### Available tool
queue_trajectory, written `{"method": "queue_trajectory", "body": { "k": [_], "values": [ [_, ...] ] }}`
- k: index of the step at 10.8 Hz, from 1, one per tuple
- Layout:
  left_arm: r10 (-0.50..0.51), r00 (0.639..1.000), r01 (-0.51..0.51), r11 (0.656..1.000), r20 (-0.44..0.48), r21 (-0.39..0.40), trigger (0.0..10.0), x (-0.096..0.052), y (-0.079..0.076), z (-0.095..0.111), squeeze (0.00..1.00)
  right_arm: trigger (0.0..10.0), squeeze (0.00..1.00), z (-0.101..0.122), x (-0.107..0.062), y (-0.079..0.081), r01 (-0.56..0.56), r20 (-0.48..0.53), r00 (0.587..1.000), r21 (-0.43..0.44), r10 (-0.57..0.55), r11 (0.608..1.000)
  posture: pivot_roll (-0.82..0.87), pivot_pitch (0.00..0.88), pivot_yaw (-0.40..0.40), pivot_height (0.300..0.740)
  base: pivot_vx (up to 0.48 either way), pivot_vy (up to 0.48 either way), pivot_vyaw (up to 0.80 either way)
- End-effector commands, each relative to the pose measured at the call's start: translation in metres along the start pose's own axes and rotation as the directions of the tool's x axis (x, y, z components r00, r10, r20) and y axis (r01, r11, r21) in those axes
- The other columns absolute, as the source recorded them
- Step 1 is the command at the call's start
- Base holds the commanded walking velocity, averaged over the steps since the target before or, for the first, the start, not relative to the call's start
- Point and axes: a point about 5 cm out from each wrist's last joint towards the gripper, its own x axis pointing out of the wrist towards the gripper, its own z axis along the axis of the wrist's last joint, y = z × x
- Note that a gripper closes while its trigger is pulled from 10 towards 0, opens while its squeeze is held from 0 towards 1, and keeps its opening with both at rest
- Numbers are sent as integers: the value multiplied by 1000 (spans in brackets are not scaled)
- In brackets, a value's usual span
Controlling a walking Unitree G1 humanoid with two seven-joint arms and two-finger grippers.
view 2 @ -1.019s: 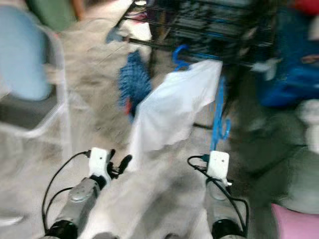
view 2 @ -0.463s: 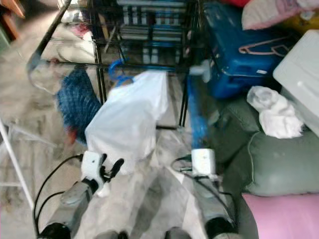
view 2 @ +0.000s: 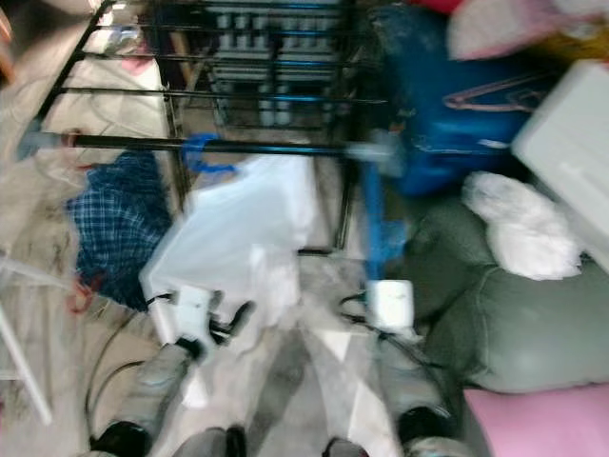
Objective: Hang hanger
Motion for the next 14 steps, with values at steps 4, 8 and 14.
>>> {"method": "queue_trajectory", "body": {
  "k": [4,8,14],
  "values": [
    [-1,1000,2,1000,-21,29,10000,1,-4,-2,0,10000,0,2,0,-4,-8,-6,1000,2,8,1000,-55,207,4,740,299,368,0],
    [50,998,-48,998,-35,46,10000,-1,-1,-5,0,10000,0,34,6,-24,40,70,997,-32,-38,999,-57,209,4,740,66,0,0],
    [61,997,-60,998,-36,26,10000,-6,4,-8,0,10000,0,75,-2,-21,13,256,966,-151,26,988,-28,212,6,740,0,0,0]
  ]
}}
